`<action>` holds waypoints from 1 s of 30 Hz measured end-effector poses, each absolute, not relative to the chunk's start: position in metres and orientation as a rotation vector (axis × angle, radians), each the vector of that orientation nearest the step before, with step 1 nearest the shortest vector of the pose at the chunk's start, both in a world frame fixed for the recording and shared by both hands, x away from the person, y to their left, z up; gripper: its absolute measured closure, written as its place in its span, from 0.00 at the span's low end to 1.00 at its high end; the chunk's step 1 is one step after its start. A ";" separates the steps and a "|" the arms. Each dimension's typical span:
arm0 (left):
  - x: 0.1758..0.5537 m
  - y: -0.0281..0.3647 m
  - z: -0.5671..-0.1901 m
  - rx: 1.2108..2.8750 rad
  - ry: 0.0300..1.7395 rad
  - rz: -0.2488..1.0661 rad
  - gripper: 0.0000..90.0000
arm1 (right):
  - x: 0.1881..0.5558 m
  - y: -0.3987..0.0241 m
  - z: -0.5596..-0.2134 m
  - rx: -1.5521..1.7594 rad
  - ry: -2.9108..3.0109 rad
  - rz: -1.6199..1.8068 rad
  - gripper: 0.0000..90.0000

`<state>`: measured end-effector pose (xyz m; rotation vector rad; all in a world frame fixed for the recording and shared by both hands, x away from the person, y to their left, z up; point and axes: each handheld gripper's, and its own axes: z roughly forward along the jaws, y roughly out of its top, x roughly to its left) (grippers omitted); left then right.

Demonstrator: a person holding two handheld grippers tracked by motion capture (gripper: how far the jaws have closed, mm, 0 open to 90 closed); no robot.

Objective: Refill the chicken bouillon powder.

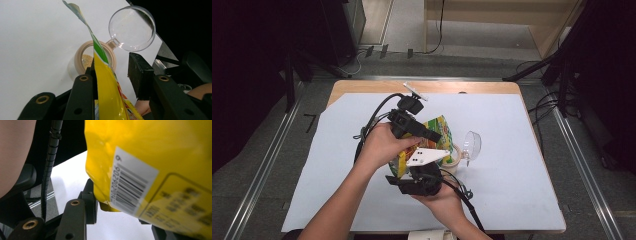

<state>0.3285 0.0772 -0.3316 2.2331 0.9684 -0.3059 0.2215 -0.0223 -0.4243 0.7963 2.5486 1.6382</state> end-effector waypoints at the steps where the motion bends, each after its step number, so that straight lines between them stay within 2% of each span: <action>1: 0.328 0.077 -0.332 2.239 0.967 -0.306 0.75 | 0.221 -0.022 -0.424 0.801 2.550 1.640 0.68; 19: 0.322 0.070 -0.328 2.269 0.950 -0.250 0.74 | 0.221 -0.022 -0.428 0.793 2.533 1.641 0.68; 30: 0.323 0.072 -0.328 2.259 0.954 -0.264 0.74 | 0.222 -0.022 -0.427 0.791 2.536 1.640 0.68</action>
